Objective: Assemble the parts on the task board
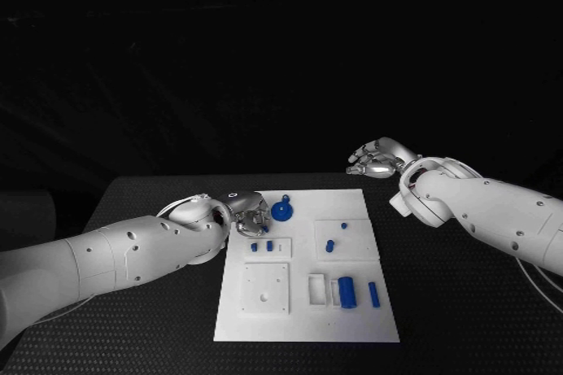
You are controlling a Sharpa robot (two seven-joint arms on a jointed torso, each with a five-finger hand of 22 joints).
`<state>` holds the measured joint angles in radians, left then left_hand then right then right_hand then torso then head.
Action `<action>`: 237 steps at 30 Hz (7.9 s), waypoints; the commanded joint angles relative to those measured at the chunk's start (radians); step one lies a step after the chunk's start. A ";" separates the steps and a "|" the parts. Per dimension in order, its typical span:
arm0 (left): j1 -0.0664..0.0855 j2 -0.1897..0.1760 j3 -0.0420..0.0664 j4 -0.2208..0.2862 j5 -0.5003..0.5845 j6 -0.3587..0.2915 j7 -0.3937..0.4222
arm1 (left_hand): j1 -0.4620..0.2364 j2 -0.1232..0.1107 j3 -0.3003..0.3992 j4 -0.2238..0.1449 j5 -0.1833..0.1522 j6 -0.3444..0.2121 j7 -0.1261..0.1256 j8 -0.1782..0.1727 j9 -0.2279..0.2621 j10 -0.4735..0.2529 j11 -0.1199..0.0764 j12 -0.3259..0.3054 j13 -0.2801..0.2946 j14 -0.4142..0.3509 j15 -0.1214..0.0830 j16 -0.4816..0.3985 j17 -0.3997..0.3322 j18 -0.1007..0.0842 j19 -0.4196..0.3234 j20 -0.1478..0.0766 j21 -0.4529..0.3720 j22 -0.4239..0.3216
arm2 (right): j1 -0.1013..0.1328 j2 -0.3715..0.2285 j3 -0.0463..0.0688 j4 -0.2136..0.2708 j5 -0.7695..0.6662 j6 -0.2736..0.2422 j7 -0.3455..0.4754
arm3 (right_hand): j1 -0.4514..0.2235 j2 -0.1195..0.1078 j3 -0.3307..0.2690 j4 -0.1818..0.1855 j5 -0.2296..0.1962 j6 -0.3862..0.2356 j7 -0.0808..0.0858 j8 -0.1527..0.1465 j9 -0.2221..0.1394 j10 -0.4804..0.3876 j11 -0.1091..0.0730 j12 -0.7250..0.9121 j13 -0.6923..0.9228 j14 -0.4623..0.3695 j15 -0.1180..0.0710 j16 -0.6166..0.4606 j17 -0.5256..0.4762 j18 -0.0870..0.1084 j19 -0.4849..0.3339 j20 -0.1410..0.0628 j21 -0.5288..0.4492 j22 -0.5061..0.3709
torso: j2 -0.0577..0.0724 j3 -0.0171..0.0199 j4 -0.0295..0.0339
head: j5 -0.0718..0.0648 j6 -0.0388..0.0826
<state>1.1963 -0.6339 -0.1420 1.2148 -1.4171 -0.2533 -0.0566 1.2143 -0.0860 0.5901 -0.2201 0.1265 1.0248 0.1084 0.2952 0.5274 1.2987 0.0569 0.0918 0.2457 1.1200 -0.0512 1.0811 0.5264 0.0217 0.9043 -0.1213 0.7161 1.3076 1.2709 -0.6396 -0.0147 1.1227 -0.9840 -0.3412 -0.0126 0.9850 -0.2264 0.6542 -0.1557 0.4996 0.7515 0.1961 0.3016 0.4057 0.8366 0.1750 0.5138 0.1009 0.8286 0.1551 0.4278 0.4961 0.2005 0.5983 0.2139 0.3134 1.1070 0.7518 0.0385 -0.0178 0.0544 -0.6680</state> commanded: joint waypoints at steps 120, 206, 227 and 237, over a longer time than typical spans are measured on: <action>0.072 -0.197 0.042 0.148 1.153 0.042 0.349 | -0.116 -0.047 -0.053 0.000 -0.053 -0.152 0.060 -0.025 -0.020 -0.069 0.049 -0.024 -0.021 -0.114 0.083 -0.300 -0.115 -0.008 -0.120 0.052 -0.197 -0.028 | -0.087 -0.064 -0.070 0.192 -0.808 0.113 -0.086 | 0.171 -0.059 0.178 -0.031 -0.427 0.134 -0.031 0.037 -0.003 0.302 -0.045 -0.335 -0.028 0.238 -0.092 0.074 0.029 0.061 0.242 -0.024 0.048 0.028 | 0.002 -0.0015 0.0034 | -0.044 0.043; 0.072 -0.193 0.043 0.146 1.153 0.043 0.326 | -0.120 -0.049 -0.057 0.000 -0.049 -0.165 0.065 -0.028 -0.022 -0.079 0.053 -0.023 -0.023 -0.106 0.084 -0.317 -0.109 -0.007 -0.117 0.055 -0.208 -0.023 | -0.113 -0.020 -0.095 0.188 -0.956 0.007 -0.155 | 0.176 0.038 0.267 -0.091 -0.438 0.309 -0.098 0.096 0.023 0.499 -0.115 -0.352 0.062 0.343 -0.148 0.135 0.166 0.061 0.367 -0.077 0.131 0.064 | -0.001 -0.0012 -0.0008 | -0.028 0.018; 0.072 -0.180 0.043 0.104 1.175 0.036 0.329 | -0.122 -0.049 -0.058 0.002 -0.049 -0.171 0.067 -0.030 -0.023 -0.082 0.054 -0.023 -0.023 -0.105 0.085 -0.321 -0.107 -0.007 -0.117 0.055 -0.211 -0.022 | -0.095 -0.079 -0.039 0.347 -0.702 -0.081 -0.075 | 0.174 0.036 0.272 -0.085 -0.435 0.309 -0.098 0.095 0.026 0.500 -0.115 -0.355 0.066 0.344 -0.148 0.133 0.171 0.061 0.368 -0.077 0.133 0.064 | -0.002 -0.0006 -0.0022 | 0.000 0.024; 0.072 -0.138 0.042 0.037 1.200 0.023 0.337 | -0.121 -0.049 -0.058 0.002 -0.048 -0.171 0.067 -0.029 -0.023 -0.081 0.054 -0.022 -0.023 -0.104 0.084 -0.322 -0.106 -0.006 -0.116 0.055 -0.212 -0.021 | -0.123 -0.016 -0.040 0.389 -0.638 -0.105 -0.034 | 0.167 0.047 0.260 -0.090 -0.405 0.304 -0.096 0.091 0.031 0.498 -0.113 -0.365 0.073 0.342 -0.147 0.125 0.181 0.061 0.364 -0.077 0.133 0.064 | -0.011 -0.0003 0.0040 | 0.083 0.003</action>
<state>1.2671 -0.7778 -0.1003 1.2563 -0.2406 -0.2254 0.2641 1.0985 -0.1356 0.5366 -0.2186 0.0783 0.8608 0.1763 0.2664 0.5057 1.2234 0.1107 0.0696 0.2242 1.0091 0.0307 0.7628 0.4198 0.0153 0.7899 -0.0712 0.5100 1.2850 1.1531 -0.6616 -0.0543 1.5081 -1.6677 -0.4212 -0.0865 1.1554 -0.1871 0.9163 -0.2442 0.0892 1.0517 0.0973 0.3908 0.4358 1.3295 0.0573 0.1528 0.1755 1.1648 0.0098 0.5576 0.6761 0.2466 0.9592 0.1358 0.4412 1.1700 0.7454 0.0379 -0.0164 0.1138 -0.6576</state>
